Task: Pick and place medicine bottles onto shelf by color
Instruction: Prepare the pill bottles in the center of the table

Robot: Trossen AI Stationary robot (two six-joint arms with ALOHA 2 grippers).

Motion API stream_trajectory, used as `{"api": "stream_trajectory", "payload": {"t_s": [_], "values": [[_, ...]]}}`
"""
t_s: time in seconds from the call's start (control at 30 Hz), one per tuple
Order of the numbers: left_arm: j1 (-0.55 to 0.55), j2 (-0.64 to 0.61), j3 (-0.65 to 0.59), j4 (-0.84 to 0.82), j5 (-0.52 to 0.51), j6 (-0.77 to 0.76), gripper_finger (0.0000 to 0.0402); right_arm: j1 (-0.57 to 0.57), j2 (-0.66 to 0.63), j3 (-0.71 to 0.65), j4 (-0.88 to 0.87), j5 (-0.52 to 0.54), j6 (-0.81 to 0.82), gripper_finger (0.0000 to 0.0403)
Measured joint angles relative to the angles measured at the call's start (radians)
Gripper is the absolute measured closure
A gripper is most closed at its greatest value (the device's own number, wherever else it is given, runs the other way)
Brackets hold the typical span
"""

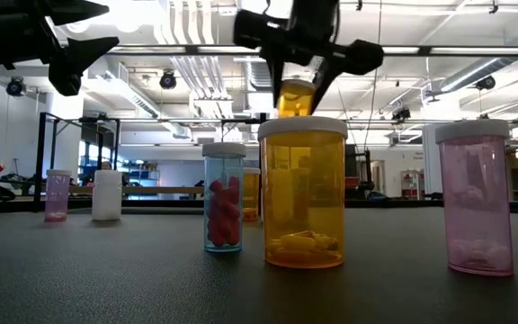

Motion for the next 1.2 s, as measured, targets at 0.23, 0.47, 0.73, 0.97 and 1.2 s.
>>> {"api": "stream_trajectory", "payload": {"t_s": [0.23,0.47,0.73,0.97,1.2], "values": [[0.0,0.0,0.0,0.0,0.0,0.0,0.0173,0.073,0.171,0.215,-0.08,-0.024,-0.17,0.0193],[0.0,0.0,0.0,0.0,0.0,0.0,0.0173,0.136,0.354,0.433,-0.215,-0.028,-0.312,0.0193],[0.0,0.0,0.0,0.0,0.0,0.0,0.0173,0.138,0.45,0.499,-0.188,-0.027,-0.443,0.0193],[0.0,0.0,0.0,0.0,0.0,0.0,0.0173,0.1,0.471,0.499,-0.142,-0.026,-0.558,0.0193],[0.0,0.0,0.0,0.0,0.0,0.0,0.0173,0.064,0.472,0.499,-0.091,-0.026,-0.665,0.0193]]}}
